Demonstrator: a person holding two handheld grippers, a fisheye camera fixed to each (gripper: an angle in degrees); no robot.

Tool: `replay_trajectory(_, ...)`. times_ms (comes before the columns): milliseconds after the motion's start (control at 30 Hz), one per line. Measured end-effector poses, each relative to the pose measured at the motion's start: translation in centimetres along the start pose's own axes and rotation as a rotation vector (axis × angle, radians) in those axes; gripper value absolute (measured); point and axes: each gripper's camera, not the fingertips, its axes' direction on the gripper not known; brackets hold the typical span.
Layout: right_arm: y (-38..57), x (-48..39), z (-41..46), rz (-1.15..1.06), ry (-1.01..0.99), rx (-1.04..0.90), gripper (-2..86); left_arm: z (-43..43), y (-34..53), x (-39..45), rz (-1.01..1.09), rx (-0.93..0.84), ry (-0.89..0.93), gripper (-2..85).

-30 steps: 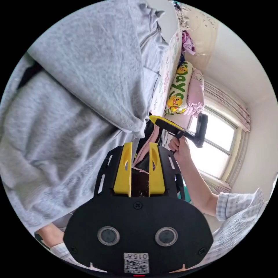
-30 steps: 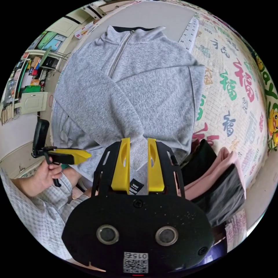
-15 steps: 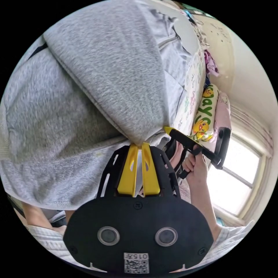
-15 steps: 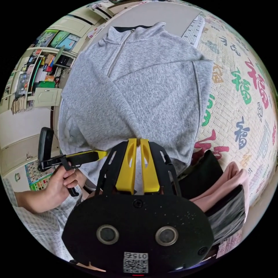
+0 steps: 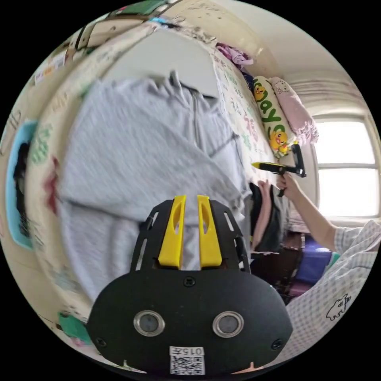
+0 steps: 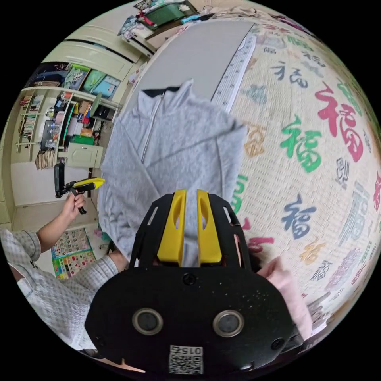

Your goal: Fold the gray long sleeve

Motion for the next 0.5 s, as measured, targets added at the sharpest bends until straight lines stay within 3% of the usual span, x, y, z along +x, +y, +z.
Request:
replay_trajectory(167, -7.7, -0.4, -2.2, 0.014, 0.027, 0.094, 10.7, -5.3, -14.3, -2.3, 0.127, 0.004, -0.188, 7.8)
replay_trajectory(267, -11.5, -2.1, -1.4, 0.013, 0.036, 0.100, 11.5, -4.8, -21.0, -1.9, 0.213, -0.050, -0.179, 8.8)
replay_trajectory(500, -15.3, -5.0, 0.3, 0.019, 0.123, 0.058, 13.2, -2.8, -28.6, -0.8, 0.334, -0.139, -0.277, 9.4)
